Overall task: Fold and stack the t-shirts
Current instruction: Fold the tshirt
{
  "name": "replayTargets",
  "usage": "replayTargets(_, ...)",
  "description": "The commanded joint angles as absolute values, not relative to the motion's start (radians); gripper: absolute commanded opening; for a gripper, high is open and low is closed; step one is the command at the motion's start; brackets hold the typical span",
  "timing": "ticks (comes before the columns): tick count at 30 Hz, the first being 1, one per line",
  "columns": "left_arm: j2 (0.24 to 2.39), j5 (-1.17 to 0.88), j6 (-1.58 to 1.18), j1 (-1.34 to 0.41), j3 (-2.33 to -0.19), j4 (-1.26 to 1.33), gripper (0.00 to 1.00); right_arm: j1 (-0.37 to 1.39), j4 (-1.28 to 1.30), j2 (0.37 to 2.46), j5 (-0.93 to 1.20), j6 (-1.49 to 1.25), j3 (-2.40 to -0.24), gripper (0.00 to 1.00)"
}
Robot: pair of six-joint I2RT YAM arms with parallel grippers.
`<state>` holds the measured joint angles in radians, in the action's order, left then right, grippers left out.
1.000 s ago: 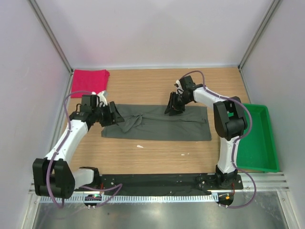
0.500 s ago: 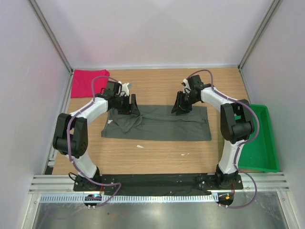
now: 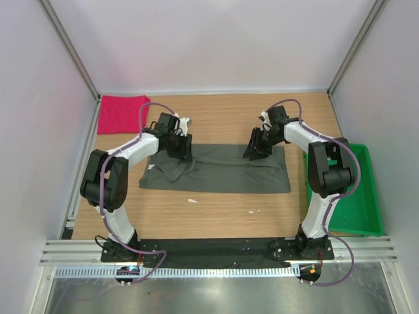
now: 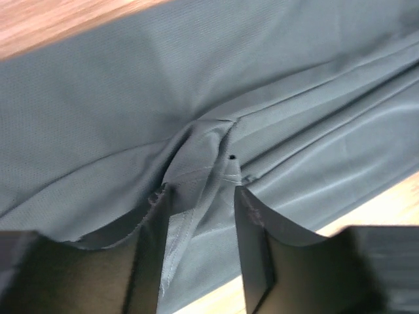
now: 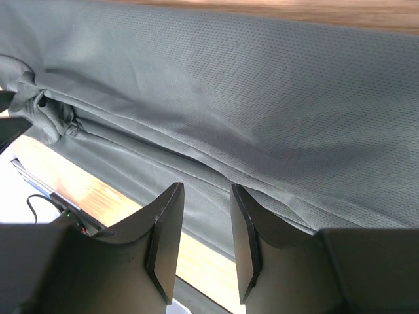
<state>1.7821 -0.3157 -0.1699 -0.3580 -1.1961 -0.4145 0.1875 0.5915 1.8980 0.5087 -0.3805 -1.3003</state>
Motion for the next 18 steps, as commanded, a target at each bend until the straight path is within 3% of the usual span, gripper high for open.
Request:
replayTargets(1, 1.807, -0.281, -0.149, -0.362, -1.229, -0.426, 0.41, 0.180, 0.583, 1.847, 0.534, -0.362, -1.307, 0.41)
replayTargets(5, 1.810, -0.279, -0.146, -0.368, -1.232, -0.459, 0.23, 0.163, 0.586, 1.842, 0.528, -0.362, -1.310, 0.40)
replayTargets(8, 1.784, -0.285, -0.155, -0.370, -1.233, -0.482, 0.00, 0.140, 0.592, 1.836, 0.515, -0.364, -1.310, 0.40)
replayTargets(18, 1.621, -0.299, -0.296, -0.411, -1.160, -0.502, 0.00, 0.092, 0.601, 1.805, 0.430, -0.388, -1.255, 0.40)
